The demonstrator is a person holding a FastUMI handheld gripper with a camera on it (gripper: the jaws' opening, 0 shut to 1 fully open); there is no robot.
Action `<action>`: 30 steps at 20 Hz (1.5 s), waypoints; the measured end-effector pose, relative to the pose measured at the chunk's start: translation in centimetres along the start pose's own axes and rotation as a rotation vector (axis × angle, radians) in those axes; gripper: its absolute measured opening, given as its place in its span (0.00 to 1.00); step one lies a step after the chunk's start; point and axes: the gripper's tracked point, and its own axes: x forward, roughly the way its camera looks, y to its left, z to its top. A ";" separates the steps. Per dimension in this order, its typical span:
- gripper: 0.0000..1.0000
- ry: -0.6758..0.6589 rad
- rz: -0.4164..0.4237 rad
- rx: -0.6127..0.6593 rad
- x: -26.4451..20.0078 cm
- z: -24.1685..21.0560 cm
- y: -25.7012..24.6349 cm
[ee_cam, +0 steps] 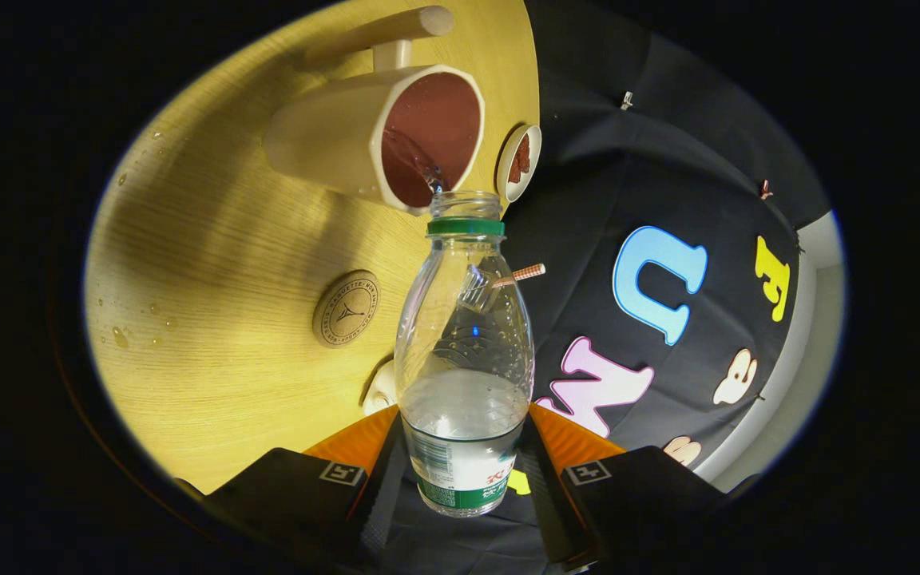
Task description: Take the bottle from table, then pour the juice into the cup, finally place the bottle on the coaster
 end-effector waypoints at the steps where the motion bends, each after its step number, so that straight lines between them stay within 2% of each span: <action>1: 0.76 -0.003 -0.002 -0.007 -0.3 0.1 -0.1; 17: 0.76 -0.063 -0.105 -0.168 -0.9 1.4 -2.6; 26: 0.76 -0.084 -0.121 -0.227 -0.7 1.6 -3.5; 30: 0.76 -0.090 -0.129 -0.290 -0.7 1.9 -4.2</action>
